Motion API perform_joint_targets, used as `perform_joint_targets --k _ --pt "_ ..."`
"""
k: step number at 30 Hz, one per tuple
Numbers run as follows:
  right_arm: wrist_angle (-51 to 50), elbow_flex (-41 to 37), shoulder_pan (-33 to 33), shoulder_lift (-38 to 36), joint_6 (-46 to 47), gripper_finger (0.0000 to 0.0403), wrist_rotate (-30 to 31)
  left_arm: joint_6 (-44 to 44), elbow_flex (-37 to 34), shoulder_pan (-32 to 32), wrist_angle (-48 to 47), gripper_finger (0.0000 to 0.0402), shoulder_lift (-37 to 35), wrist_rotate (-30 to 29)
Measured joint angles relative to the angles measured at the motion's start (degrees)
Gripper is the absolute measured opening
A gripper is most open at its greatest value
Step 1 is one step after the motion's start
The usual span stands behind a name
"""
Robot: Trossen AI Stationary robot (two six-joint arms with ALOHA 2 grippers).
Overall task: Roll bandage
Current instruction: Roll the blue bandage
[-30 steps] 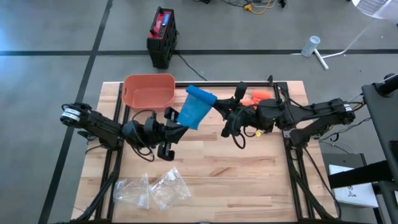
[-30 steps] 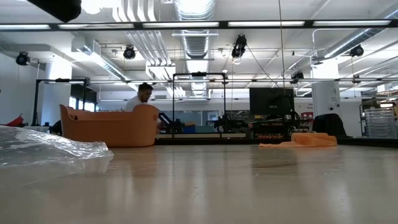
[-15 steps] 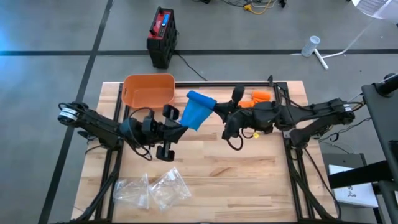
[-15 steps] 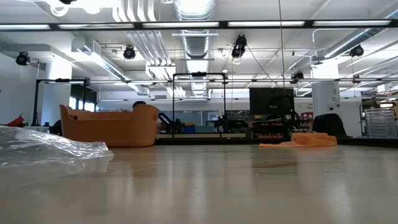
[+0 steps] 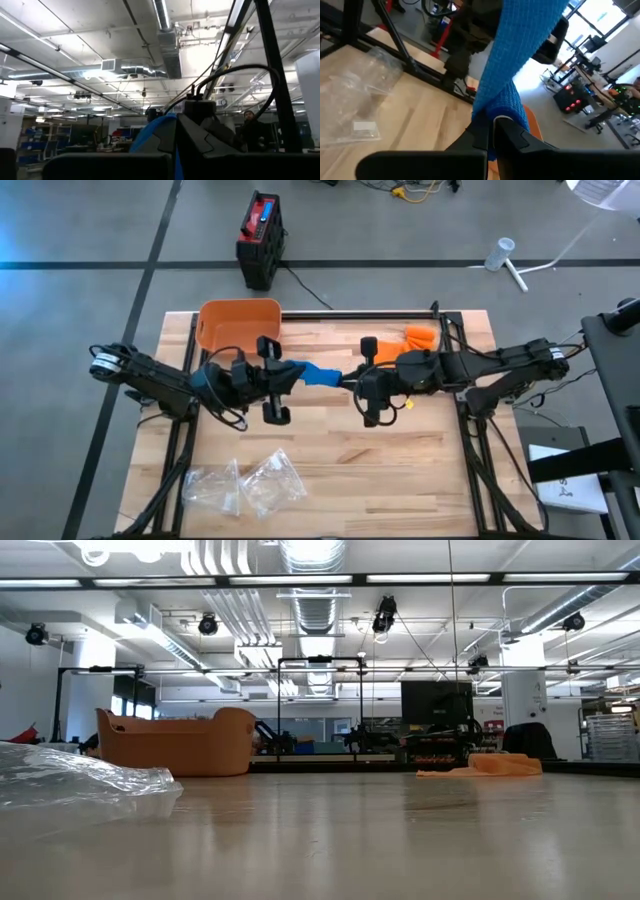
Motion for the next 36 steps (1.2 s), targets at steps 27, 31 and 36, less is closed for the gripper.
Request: perform_joint_targets --k 27,31,36 --pt "6.0 0.6 0.1 -5.4 2.5 0.0003 7.9 3.7 -6.4 -7.4 -1.3 0.0000 -1.9 -3.1" --pt "8.9 0.5 0.1 -5.4 2.5 0.0002 8.0 2.5 -8.2 -7.4 -1.6 0.0000 -1.5 -3.0" --pt "9.5 -0.1 -0.7 -4.9 -0.6 0.0002 8.5 2.5 -7.9 -7.4 -1.2 0.0000 -0.9 -3.0"
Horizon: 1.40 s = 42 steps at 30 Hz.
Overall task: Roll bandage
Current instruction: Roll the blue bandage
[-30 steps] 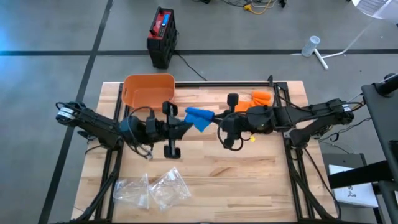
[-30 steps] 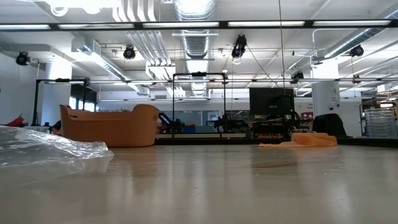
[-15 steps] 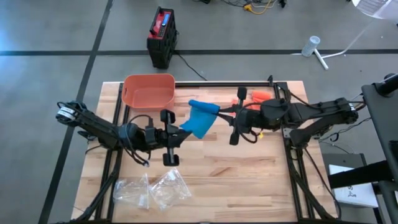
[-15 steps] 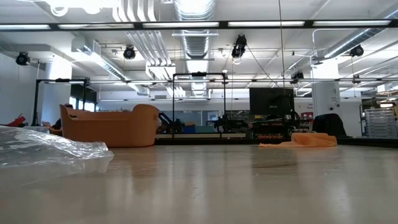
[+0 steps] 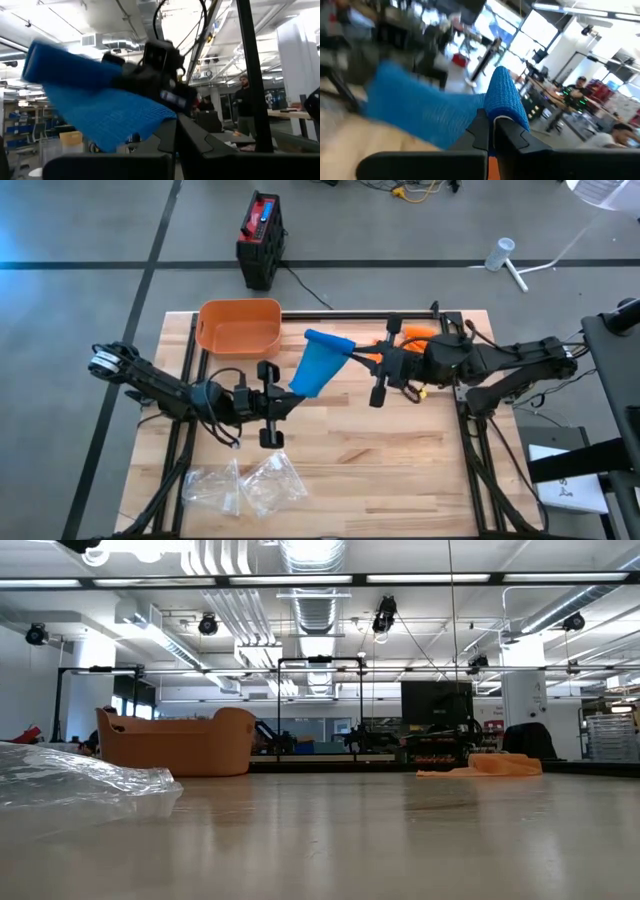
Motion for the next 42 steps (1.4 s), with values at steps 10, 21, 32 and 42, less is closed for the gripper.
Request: perform_joint_targets --k 10,21,32,42 --pt "0.5 -4.0 -1.5 0.2 -2.6 0.0002 4.0 2.5 4.2 -0.2 -0.1 0.0000 -0.3 0.9" --pt "-2.4 -4.3 -1.6 5.1 4.0 0.0002 -6.5 5.8 14.7 4.7 -17.0 0.0000 -0.6 -7.2" --pt "-5.2 -4.2 -1.1 3.1 7.6 0.0002 -9.3 6.0 15.6 4.4 -33.1 0.0000 -8.7 -11.5" --pt "-1.2 -4.0 -1.1 1.6 8.1 0.0002 -6.5 3.3 15.3 -0.7 -43.4 0.0000 -9.3 -2.9"
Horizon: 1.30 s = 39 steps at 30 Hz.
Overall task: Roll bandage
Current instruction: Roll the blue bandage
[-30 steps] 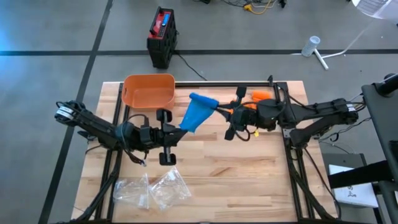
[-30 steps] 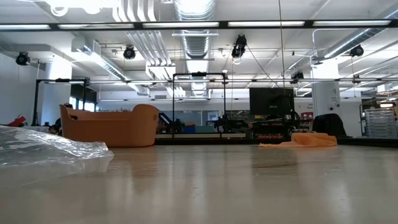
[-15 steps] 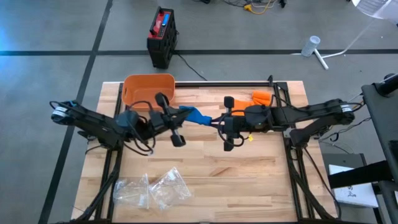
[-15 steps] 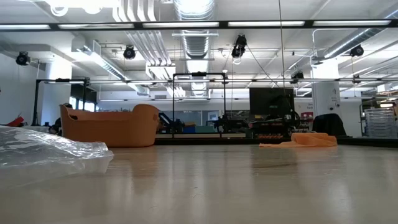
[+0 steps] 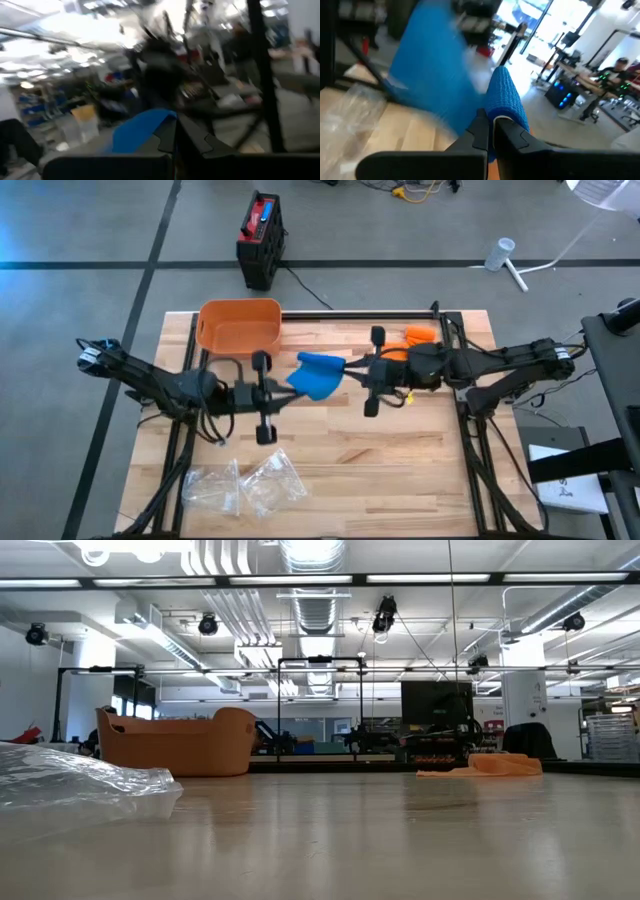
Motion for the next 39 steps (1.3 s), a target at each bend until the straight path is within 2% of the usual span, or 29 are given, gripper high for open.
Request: perform_joint_targets --k 4,7,11,16,21,24,29,35,39 --pt "0.0 0.1 0.4 -2.4 0.0 0.0002 0.0 -3.0 -3.0 -1.6 -1.0 0.0000 0.9 -4.7" --pt "1.4 0.1 0.4 -3.8 -0.2 0.0002 0.0 -6.8 -7.1 -1.8 0.6 0.0000 1.0 -6.2" --pt "4.0 0.1 0.4 -6.0 -0.2 0.0002 -1.6 -8.8 -14.7 -1.7 8.3 0.0000 1.0 -8.9" --pt "5.0 0.1 0.4 -6.8 2.6 0.0002 -5.9 -4.7 -21.1 -1.6 18.7 0.0000 1.0 -13.0" --pt "4.2 0.1 0.4 -6.7 4.9 0.0002 -8.0 -0.7 -22.4 -1.6 18.8 0.0013 0.1 -16.4" --pt "2.1 0.1 0.4 -6.7 5.6 0.0002 -8.0 0.5 -22.1 -1.6 16.3 0.0044 -2.5 -16.6" --pt "0.7 0.1 0.4 -6.9 5.6 0.0002 -8.0 -2.9 -21.1 -1.6 8.5 0.0123 -8.8 -15.5" --pt "-1.1 0.1 0.4 -6.3 5.3 0.0002 -8.0 -11.3 -22.3 1.3 8.4 0.0222 -11.1 -2.0" --pt "-0.8 0.1 0.4 -6.0 4.1 0.0002 -8.0 -13.9 -22.3 4.1 12.3 0.0264 -7.3 0.0"
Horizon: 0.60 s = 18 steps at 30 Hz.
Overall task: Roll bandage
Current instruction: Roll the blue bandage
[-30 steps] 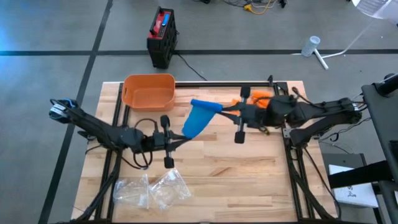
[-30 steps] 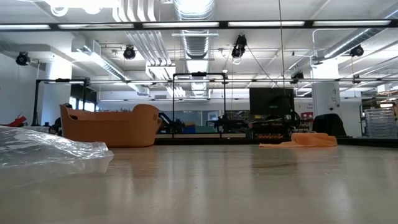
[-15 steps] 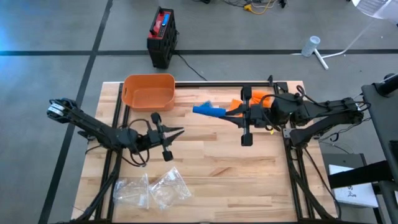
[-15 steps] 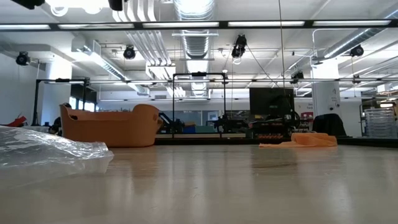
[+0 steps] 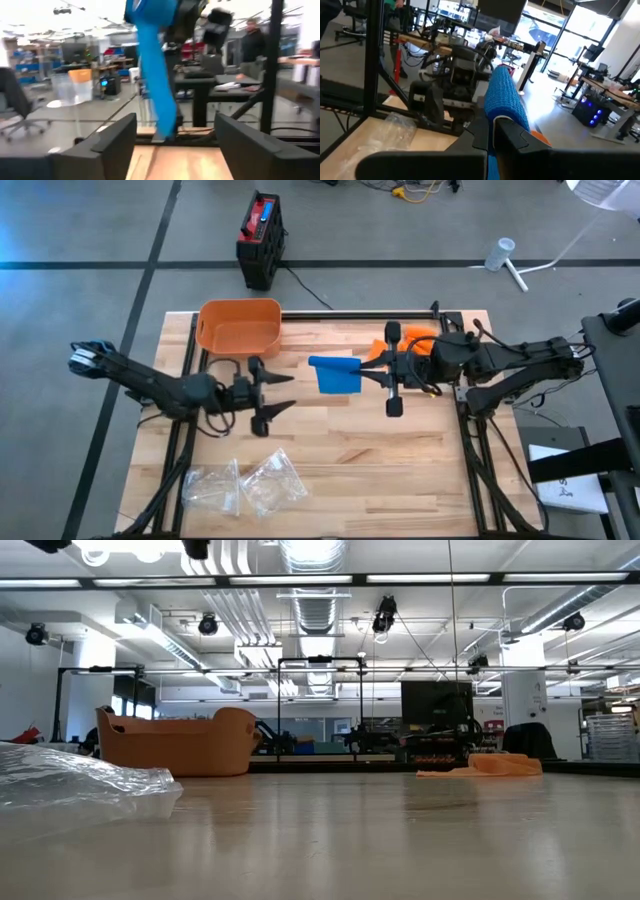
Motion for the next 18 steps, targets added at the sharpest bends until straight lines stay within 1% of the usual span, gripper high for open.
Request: perform_joint_targets --k 2,5,9,11,15,18 --pt "0.2 0.0 0.0 0.1 -0.1 0.0002 0.0 0.3 0.6 1.4 3.6 0.0275 2.9 0.0" --pt "-0.4 0.0 0.0 0.7 -0.1 0.0002 -0.1 2.1 2.4 3.2 7.6 0.0281 6.4 1.1" --pt "-0.8 0.0 0.0 0.9 0.7 0.0002 -2.8 2.2 6.3 5.8 7.8 0.0277 9.8 8.2" --pt "-1.5 0.0 0.0 1.1 1.2 0.0002 -3.0 1.8 8.3 6.5 8.0 0.0273 11.2 11.7" --pt "-2.2 0.0 0.0 1.1 1.2 0.0002 -3.0 1.8 10.1 6.9 7.9 0.0268 12.5 13.4" --pt "-3.1 0.0 0.0 1.1 1.3 0.0002 -3.0 0.1 10.9 7.6 7.7 0.0268 13.2 15.6"
